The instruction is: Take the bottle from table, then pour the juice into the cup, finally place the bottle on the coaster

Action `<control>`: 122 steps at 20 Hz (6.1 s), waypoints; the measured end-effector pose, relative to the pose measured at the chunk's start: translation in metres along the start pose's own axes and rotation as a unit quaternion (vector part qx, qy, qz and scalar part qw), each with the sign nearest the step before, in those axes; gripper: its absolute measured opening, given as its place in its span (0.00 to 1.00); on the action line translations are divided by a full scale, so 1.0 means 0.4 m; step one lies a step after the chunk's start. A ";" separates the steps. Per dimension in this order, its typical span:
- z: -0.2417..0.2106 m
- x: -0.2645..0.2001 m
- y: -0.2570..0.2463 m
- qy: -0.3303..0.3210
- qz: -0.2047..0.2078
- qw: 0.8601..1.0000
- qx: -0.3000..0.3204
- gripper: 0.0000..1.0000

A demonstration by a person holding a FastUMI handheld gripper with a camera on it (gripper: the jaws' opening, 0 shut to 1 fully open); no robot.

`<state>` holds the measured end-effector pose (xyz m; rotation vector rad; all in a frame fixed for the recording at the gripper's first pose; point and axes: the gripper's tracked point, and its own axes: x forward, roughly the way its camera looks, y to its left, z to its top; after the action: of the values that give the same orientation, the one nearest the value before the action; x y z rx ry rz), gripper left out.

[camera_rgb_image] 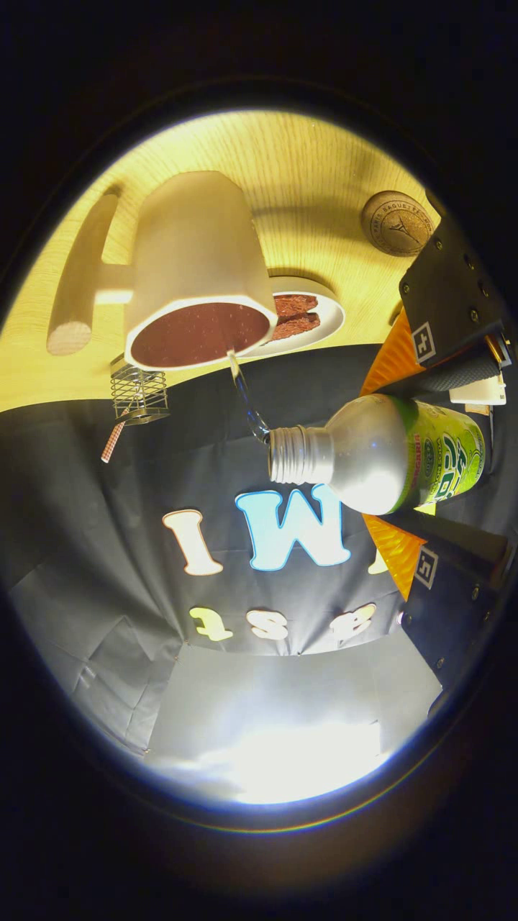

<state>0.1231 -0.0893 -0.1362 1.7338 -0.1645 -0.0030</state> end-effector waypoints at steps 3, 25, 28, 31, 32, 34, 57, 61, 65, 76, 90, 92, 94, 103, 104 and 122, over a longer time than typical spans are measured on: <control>-0.007 0.002 0.001 0.001 0.000 1.000 0.010 0.77; 0.004 0.017 0.027 -0.014 0.008 0.998 0.056 0.77; 0.006 0.017 0.031 -0.017 0.010 0.998 0.062 0.77; 0.003 0.020 0.033 -0.017 0.010 0.998 0.068 0.77; 0.005 0.021 0.033 -0.018 0.010 0.997 0.073 0.77; 0.004 0.022 0.037 -0.021 0.011 0.997 0.079 0.77; 0.034 0.024 0.063 -0.052 0.009 0.984 0.173 0.77; 0.049 0.024 0.068 -0.062 0.010 0.979 0.193 0.77; 0.055 0.019 0.068 -0.067 0.008 0.977 0.200 0.77; 0.069 0.013 0.078 -0.074 0.009 0.971 0.226 0.77; 0.106 0.026 0.059 -0.083 0.001 0.971 0.223 0.77; 0.108 0.023 0.054 -0.084 0.000 0.972 0.220 0.77; 0.113 0.020 0.050 -0.084 -0.002 0.972 0.219 0.77; 0.126 0.013 0.028 -0.088 -0.007 0.974 0.209 0.77; 0.126 0.014 0.030 -0.087 -0.006 0.974 0.208 0.77; 0.118 -0.004 0.008 -0.078 -0.009 0.985 0.156 0.77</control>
<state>0.1167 -0.1358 -0.1410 2.0482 -0.2766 -0.1322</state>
